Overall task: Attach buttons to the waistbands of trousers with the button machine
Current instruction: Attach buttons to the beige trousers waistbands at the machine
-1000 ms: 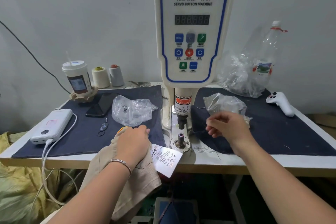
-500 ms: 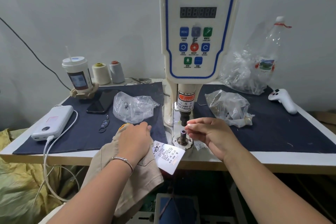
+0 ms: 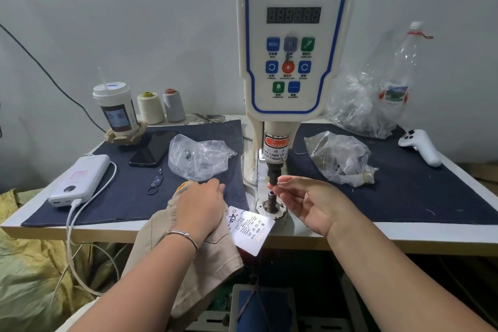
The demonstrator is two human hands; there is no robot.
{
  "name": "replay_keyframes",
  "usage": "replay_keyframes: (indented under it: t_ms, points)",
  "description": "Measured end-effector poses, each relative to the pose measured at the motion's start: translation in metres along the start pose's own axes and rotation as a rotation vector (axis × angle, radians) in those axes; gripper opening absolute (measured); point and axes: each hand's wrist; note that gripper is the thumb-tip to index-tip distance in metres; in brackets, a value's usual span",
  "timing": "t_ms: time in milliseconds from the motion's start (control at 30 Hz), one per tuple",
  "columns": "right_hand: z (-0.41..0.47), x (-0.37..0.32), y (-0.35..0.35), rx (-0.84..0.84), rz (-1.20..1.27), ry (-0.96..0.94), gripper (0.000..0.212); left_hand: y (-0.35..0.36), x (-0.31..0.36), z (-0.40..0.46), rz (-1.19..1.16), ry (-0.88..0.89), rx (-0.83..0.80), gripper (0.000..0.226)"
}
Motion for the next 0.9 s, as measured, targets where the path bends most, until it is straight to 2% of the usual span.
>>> replay_keyframes:
  t_ms: [167, 300, 433, 533, 633, 767, 833, 900]
  points:
    - [-0.003, -0.005, 0.000, 0.041, -0.009, -0.009, 0.007, -0.001, 0.000, 0.000, -0.007, -0.006, -0.004, 0.035]
    - [-0.009, -0.007, 0.004, 0.069, -0.094, -0.067, 0.016, -0.003, 0.001, -0.001, -0.022, 0.000, -0.007, 0.035]
    - [-0.025, -0.005, 0.004, 0.019, -0.110, -0.099, 0.022, -0.007, -0.004, 0.001, -0.016, 0.025, -0.031, 0.033]
    - [-0.042, 0.010, 0.000, 0.106, -0.164, -0.206, 0.018, -0.008, -0.011, 0.002, -0.021, 0.027, -0.051, 0.034]
    - [-0.053, 0.036, 0.012, 0.095, -0.368, -0.382, 0.012, -0.008, -0.011, 0.001, 0.004, 0.036, -0.041, 0.035]
    - [-0.026, 0.055, 0.070, -0.118, -0.668, -0.595, 0.016, -0.013, -0.009, 0.003, 0.091, 0.115, -0.103, 0.026]
    - [0.009, 0.058, 0.101, -0.112, -0.826, -0.664, 0.018, -0.016, -0.010, 0.004, 0.082, 0.189, -0.157, 0.025]
    - [0.050, 0.058, 0.124, -0.041, -1.076, -0.722, 0.020, -0.019, -0.014, 0.007, 0.049, 0.178, -0.193, 0.025]
Point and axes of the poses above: each hand's wrist, its own z-axis towards the middle knuckle, its own y-axis out of the palm, x = y × z, and after that the axes turned 5 degrees about z, right-handed
